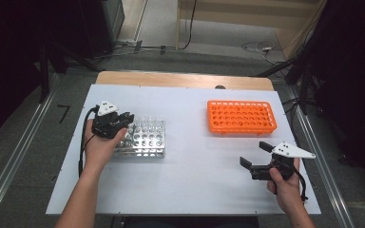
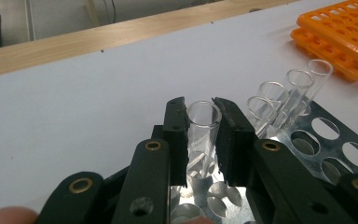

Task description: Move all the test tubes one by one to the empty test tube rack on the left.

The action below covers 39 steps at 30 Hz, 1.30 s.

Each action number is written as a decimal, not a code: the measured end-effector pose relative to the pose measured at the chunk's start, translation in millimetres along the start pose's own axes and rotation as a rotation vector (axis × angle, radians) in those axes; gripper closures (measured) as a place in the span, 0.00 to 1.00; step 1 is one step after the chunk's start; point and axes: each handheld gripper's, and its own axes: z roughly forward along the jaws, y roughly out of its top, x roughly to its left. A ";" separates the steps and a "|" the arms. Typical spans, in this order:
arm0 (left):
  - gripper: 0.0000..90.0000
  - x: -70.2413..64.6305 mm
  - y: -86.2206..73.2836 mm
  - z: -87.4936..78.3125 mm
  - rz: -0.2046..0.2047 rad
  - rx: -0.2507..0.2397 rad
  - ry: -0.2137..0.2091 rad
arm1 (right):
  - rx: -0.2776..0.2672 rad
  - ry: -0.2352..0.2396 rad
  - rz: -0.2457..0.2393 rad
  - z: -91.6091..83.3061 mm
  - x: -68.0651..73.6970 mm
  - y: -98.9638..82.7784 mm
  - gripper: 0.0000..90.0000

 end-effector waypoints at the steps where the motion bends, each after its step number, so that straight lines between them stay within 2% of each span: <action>1: 0.84 0.2 0.0 0.1 0.001 0.003 -0.002 | 0.000 0.000 0.001 0.0 0.0 0.0 0.00; 10: 0.84 0.7 -0.1 2.0 -0.001 0.031 -0.014 | 0.002 -0.001 -0.001 0.0 0.6 0.2 0.00; 17: 0.83 2.4 -0.4 1.8 -0.023 0.036 -0.021 | 0.003 -0.004 -0.001 0.3 0.6 0.3 0.00; 20: 0.75 2.8 0.3 0.6 -0.039 0.029 -0.009 | 0.002 -0.003 0.000 0.4 0.7 0.5 0.00; 24: 0.64 6.3 0.8 -2.1 -0.072 0.017 -0.017 | 0.000 -0.004 0.000 0.1 0.2 0.6 0.00; 26: 0.62 7.5 1.1 -4.5 -0.086 0.002 -0.029 | -0.001 -0.004 0.000 0.1 -0.1 0.6 0.00; 29: 0.57 7.6 1.7 -7.8 -0.094 -0.019 -0.042 | -0.002 -0.005 -0.001 0.2 -0.6 1.1 0.00; 35: 0.44 5.8 0.4 -13.7 -0.094 -0.033 -0.064 | -0.003 -0.004 0.000 1.7 -1.3 2.6 0.00; 39: 0.32 3.0 -2.1 -18.9 -0.084 -0.043 -0.052 | -0.003 0.000 -0.002 4.3 -1.9 4.3 0.00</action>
